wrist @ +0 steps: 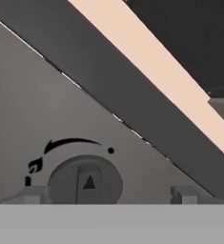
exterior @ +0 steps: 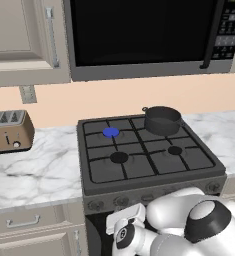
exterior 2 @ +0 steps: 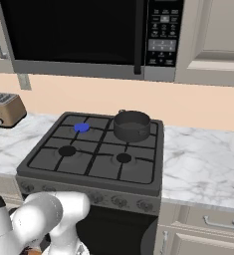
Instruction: Turn off the rear left burner of the stove.
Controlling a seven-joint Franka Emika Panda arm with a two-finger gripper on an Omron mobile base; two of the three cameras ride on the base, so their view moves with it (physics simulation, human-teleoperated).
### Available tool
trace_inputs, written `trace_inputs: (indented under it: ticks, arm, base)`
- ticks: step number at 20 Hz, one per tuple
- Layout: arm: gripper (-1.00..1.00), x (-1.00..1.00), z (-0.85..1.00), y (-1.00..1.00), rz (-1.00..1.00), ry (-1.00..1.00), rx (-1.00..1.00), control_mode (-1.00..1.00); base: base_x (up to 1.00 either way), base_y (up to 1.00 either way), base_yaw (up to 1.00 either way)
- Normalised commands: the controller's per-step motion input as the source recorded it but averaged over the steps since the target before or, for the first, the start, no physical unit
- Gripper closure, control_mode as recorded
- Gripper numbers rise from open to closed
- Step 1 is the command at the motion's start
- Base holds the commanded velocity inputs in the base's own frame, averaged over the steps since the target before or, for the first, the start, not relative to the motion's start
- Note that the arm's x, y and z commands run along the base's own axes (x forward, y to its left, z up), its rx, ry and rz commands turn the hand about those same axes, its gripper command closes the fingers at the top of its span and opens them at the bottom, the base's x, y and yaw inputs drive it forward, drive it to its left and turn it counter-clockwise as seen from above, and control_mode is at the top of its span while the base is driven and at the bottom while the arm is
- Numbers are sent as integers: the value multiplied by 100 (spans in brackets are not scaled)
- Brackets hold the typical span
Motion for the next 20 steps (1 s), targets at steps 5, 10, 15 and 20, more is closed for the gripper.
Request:
trace_inputs:
  ticks: [5, 10, 15, 20]
  arm:
    - [-100, 19, -12, -13, 1, 0, 0, -100]
    - [-100, 15, -15, -4, 1, 0, 0, -100]
    - [-100, 3, -5, 0, 0, 0, 0, -100]
    - [-100, 7, 0, 0, 0, 0, 0, -100]
  base:
    - [0, 0, 0]
    - [0, 0, 0]
    - [0, 0, 0]
    - [0, 0, 0]
